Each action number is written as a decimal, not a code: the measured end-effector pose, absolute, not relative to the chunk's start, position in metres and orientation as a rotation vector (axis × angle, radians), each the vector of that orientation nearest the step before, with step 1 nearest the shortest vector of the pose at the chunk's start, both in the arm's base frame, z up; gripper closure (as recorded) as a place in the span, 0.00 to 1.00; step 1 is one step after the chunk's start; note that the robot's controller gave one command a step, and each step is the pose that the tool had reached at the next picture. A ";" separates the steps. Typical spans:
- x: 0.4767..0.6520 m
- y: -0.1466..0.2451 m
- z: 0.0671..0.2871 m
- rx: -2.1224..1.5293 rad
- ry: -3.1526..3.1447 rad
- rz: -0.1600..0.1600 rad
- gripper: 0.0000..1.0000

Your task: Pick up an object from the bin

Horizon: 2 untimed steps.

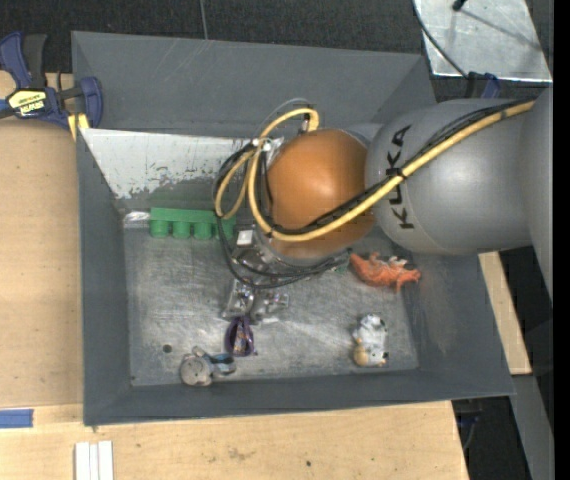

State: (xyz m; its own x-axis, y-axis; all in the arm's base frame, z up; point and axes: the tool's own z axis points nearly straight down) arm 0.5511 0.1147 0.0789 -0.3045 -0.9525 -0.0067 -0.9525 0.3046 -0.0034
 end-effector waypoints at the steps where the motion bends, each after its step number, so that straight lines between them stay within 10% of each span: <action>1: 0.551 0.115 0.079 -1.848 2.532 0.002 1.00; 2: 0.521 0.103 0.091 -1.853 2.535 0.003 1.00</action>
Offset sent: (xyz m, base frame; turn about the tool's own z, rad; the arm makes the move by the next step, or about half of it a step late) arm -0.0536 -0.0216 0.0245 0.0012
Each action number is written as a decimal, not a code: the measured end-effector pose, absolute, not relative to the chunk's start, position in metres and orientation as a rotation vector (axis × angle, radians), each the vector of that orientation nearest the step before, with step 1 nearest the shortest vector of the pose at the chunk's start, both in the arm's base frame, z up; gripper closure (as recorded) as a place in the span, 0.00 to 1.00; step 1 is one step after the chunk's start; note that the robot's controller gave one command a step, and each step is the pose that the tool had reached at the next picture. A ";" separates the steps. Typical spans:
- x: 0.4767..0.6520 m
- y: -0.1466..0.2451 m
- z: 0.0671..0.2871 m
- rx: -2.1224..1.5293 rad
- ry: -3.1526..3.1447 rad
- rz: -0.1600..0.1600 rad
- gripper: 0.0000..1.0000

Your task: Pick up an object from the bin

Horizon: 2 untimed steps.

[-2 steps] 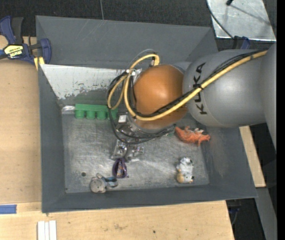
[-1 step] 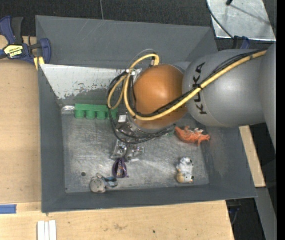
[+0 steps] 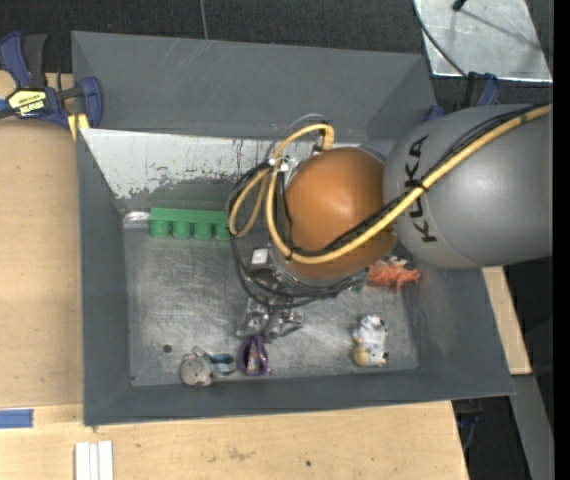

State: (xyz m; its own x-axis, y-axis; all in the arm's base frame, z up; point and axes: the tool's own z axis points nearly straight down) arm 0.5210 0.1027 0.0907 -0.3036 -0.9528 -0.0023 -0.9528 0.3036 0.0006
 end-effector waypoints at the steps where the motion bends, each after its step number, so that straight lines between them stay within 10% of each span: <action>1: 0.520 0.083 0.094 -1.841 2.546 0.004 1.00; 2: 0.502 0.104 0.103 -1.820 2.560 -0.002 1.00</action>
Offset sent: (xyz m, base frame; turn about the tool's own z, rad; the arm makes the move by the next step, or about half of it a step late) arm -0.0387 0.0283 0.0191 0.0223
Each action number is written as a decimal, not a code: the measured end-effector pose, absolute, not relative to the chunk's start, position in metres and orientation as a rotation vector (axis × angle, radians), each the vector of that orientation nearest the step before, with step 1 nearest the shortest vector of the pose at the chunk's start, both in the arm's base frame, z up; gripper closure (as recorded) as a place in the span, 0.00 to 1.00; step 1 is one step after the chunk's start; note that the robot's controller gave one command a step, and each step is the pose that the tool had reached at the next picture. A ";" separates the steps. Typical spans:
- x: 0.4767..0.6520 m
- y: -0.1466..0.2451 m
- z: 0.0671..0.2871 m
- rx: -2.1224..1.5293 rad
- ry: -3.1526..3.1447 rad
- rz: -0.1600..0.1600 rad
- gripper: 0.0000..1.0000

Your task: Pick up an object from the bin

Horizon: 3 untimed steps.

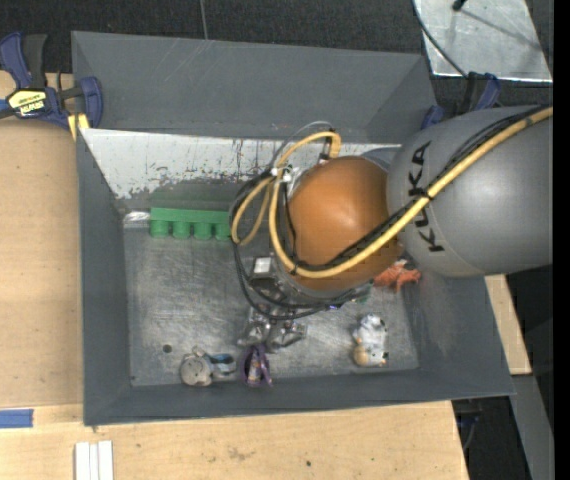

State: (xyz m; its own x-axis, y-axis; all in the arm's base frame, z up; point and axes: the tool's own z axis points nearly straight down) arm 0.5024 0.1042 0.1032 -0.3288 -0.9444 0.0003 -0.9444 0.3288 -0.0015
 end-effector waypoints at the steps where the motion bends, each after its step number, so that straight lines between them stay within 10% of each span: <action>1: 0.498 0.110 0.108 -1.813 2.558 0.005 1.00; 3: 0.492 0.089 0.119 -1.784 2.583 0.001 1.00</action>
Offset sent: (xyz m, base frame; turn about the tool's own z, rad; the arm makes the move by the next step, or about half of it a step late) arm -0.0001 -0.0155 0.0195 0.0310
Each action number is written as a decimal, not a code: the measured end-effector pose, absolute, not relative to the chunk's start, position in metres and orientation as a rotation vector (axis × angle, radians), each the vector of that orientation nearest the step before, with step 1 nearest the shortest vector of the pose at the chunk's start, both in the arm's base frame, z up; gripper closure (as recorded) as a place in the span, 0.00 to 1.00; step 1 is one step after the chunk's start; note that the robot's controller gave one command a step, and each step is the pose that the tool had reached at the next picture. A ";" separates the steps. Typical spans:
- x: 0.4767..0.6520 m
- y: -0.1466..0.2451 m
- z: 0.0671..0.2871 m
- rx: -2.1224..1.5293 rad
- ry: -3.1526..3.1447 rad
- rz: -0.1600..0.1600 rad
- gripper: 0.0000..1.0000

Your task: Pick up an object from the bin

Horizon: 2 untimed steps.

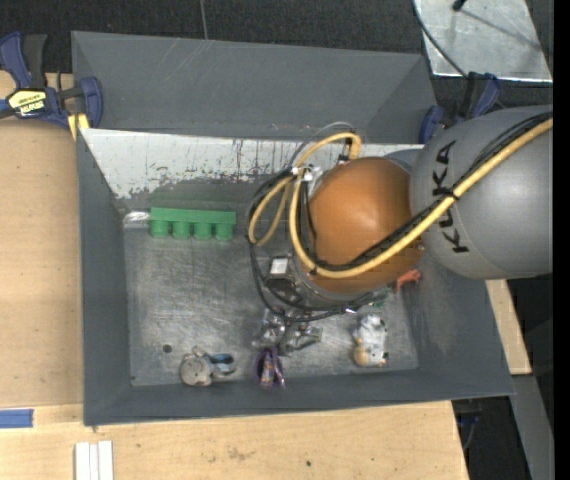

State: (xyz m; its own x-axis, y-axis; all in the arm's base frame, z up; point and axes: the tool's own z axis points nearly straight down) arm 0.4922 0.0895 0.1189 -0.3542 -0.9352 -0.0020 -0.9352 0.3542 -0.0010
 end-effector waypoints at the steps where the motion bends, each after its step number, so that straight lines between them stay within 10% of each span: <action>1: 0.494 0.085 0.126 -1.741 2.613 0.002 1.00; 2: 0.493 0.081 0.250 -1.753 2.604 0.001 1.00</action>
Offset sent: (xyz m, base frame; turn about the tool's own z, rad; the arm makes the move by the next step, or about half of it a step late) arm -0.0005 -0.0085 0.1313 0.0200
